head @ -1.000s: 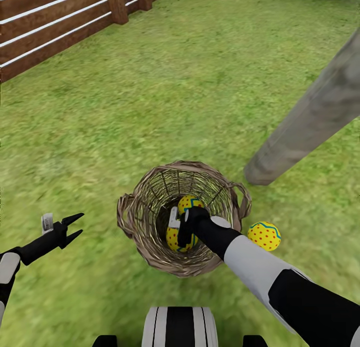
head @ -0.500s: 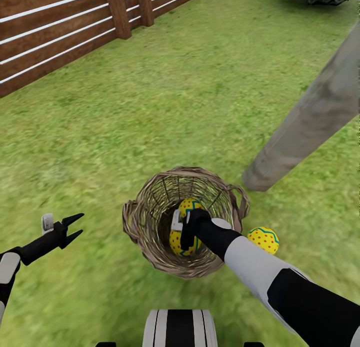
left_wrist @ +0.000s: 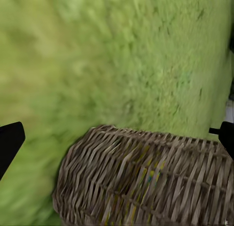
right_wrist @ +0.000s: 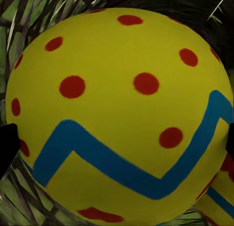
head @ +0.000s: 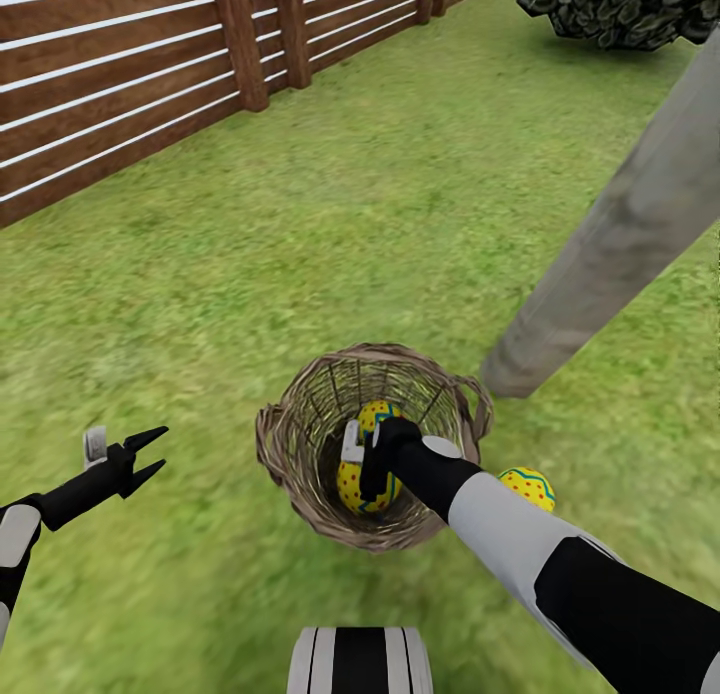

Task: Take the three Easter eggs out of the wicker basket on the lawn in the garden, then place them on the lawn next to a single tree (choose any tree) so that all three eggs are next to the same tree and none are left in the basket.

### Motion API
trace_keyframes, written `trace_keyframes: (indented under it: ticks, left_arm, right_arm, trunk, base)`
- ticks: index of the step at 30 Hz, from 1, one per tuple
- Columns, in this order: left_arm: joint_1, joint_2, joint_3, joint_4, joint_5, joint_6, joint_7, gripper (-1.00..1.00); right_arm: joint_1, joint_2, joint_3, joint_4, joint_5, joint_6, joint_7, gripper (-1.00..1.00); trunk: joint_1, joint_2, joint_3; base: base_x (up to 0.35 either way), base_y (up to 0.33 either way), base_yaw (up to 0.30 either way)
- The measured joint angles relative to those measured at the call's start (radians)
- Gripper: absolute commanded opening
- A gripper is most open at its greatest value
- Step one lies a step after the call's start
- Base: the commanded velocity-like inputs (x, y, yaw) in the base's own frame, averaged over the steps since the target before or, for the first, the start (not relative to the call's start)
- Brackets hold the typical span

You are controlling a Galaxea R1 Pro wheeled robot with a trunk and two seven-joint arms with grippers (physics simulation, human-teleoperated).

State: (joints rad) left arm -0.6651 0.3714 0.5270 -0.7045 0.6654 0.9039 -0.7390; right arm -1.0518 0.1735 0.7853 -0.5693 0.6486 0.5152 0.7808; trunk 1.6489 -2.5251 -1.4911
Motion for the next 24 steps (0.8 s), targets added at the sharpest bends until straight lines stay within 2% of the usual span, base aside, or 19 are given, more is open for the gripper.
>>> trace_keyframes:
  ticks: [12,16,24]
  left_arm:
    - [0.0,0.0,0.001,0.0,0.0,0.001,-0.001,1.0]
    - [0.0,0.001,0.001,0.0,-0.001,0.002,0.001,1.0]
    - [0.0,0.002,0.002,0.0,-0.001,0.002,0.001,1.0]
  right_arm:
    - [0.0,0.001,0.0,0.003,0.0,-0.002,0.006,-1.0]
    - [0.0,0.001,0.002,0.003,0.002,-0.003,0.038,-1.0]
    - [0.0,0.001,0.002,0.003,0.003,-0.004,0.033,-1.0]
  trunk:
    - [-0.005,0.003,0.046]
    - [-0.007,0.004,0.062]
    - [-0.011,0.006,0.093]
  base:
    - [0.0,0.0,0.0]
    - [-0.005,0.0,0.0]
    - [-0.055,0.0,0.0]
